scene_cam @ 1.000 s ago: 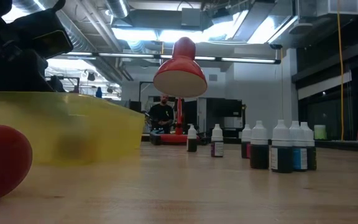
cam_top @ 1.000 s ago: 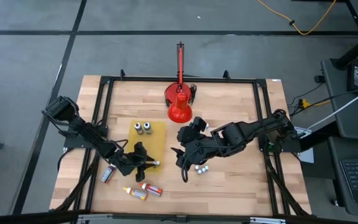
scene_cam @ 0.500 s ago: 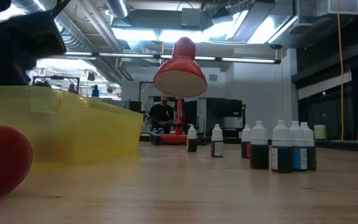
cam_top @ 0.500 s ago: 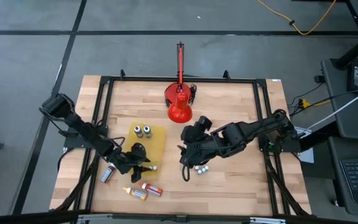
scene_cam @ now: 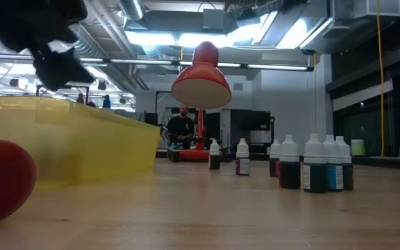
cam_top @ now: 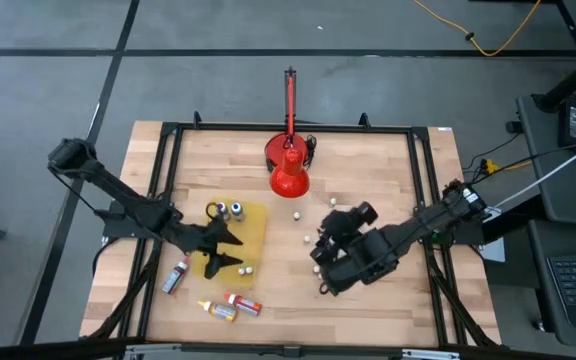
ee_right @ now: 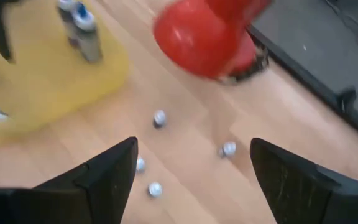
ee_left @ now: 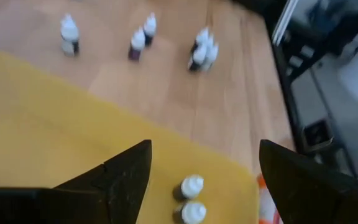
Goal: Pick & Place food coloring
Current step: Put the small brown food coloring bottle into the yellow bin
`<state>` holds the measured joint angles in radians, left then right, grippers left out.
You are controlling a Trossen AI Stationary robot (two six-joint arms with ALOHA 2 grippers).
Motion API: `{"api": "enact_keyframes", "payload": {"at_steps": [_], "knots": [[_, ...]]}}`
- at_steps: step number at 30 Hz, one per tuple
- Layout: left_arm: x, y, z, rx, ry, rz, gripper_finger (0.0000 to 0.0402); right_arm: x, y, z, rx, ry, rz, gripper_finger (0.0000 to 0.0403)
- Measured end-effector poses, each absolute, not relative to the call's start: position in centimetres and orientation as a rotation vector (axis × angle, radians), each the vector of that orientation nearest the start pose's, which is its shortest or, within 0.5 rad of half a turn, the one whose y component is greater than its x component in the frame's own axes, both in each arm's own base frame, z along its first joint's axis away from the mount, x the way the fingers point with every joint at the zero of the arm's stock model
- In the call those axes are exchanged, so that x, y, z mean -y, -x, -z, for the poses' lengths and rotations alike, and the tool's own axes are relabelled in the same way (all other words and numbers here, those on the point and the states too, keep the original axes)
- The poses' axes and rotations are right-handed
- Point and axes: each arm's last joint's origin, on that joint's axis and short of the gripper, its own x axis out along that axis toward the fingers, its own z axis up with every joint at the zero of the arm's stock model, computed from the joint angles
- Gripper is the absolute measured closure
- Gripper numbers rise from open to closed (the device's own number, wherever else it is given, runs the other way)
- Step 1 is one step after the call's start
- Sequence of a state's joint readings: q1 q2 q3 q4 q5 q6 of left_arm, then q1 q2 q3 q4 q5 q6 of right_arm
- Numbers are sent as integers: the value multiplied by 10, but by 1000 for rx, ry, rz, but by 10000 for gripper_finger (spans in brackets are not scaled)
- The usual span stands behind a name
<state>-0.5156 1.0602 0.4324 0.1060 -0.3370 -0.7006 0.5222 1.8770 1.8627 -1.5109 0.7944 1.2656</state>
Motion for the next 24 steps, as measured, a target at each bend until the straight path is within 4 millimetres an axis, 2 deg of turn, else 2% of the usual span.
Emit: {"api": "enact_keyframes", "payload": {"at_steps": [4, 9, 19, 24], "knots": [[84, -180, -207, -432, 515, 0, 122, -157, -294, -286, -782, -250, 898, 92], [75, -173, -223, -343, 563, 8, 123, -151, -271, -242, -715, -369, 841, 92], [67, -162, -242, -244, 627, 30, 123, -110, -214, -166, -687, -410, 750, 92], [67, -161, -243, -235, 635, 34, 123, -86, -198, -133, -668, -456, 662, 92]]}}
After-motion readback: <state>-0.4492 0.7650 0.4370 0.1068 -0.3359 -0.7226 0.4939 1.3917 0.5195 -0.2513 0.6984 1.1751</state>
